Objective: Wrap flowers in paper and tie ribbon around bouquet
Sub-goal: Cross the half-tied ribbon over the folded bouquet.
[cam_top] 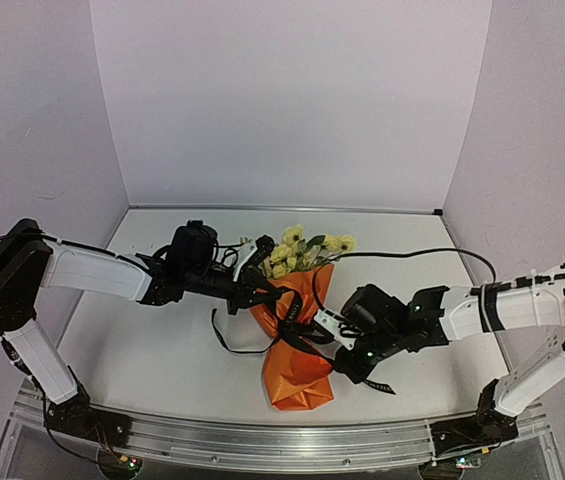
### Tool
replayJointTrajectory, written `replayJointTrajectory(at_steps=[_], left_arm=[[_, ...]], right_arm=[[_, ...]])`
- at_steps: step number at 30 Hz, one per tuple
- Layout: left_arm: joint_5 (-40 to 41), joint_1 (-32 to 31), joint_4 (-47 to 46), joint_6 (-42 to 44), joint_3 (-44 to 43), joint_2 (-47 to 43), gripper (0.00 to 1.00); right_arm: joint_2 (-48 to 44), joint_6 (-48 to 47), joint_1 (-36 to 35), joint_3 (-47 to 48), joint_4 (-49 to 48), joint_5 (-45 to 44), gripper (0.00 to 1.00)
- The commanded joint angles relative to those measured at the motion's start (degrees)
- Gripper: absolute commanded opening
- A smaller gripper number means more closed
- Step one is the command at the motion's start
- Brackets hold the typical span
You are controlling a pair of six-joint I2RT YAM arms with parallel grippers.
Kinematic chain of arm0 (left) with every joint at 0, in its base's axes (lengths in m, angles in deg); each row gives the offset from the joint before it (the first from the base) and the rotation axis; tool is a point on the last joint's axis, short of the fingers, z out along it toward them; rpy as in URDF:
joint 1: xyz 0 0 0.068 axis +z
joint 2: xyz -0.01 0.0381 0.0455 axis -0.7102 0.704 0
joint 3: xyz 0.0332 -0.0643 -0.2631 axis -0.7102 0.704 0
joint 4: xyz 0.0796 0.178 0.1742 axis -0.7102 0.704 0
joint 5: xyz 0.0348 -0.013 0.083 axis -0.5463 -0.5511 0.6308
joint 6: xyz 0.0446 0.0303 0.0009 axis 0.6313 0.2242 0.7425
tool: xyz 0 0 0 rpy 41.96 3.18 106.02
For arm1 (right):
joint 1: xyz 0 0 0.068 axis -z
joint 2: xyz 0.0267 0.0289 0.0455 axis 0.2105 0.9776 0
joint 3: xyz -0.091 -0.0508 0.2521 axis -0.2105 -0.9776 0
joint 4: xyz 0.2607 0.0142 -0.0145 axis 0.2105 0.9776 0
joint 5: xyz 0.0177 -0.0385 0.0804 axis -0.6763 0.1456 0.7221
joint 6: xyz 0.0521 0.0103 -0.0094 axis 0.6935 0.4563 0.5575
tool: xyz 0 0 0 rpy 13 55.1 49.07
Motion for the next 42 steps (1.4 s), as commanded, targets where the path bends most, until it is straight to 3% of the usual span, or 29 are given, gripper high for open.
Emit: replayJointTrajectory(at_steps=[1, 28, 32, 38, 42], left_arm=[[-1.1, 0.5, -2.3, 0.0, 0.3, -2.0, 0.0], [-3.1, 1.4, -2.5, 0.0, 0.5, -3.1, 0.0], [-5.0, 1.4, -3.4, 0.5, 0.5, -2.9, 0.0], [-6.5, 1.3, -2.8, 1.4, 0.0, -3.1, 0.0], [-6.5, 1.3, -2.0, 1.8, -0.6, -3.1, 0.0]], right_arm=[[-2.8, 2.2, -1.4, -2.3, 1.4, -3.5, 0.0], [-9.4, 3.6, -2.3, -11.8, 3.2, -14.7, 0.02], [-8.3, 3.3, -2.3, -8.6, 2.4, -13.2, 0.18], [-9.5, 0.8, -2.1, -7.0, -4.3, -14.0, 0.61], [-6.0, -1.7, -1.1, -3.1, -7.2, -11.5, 0.73]])
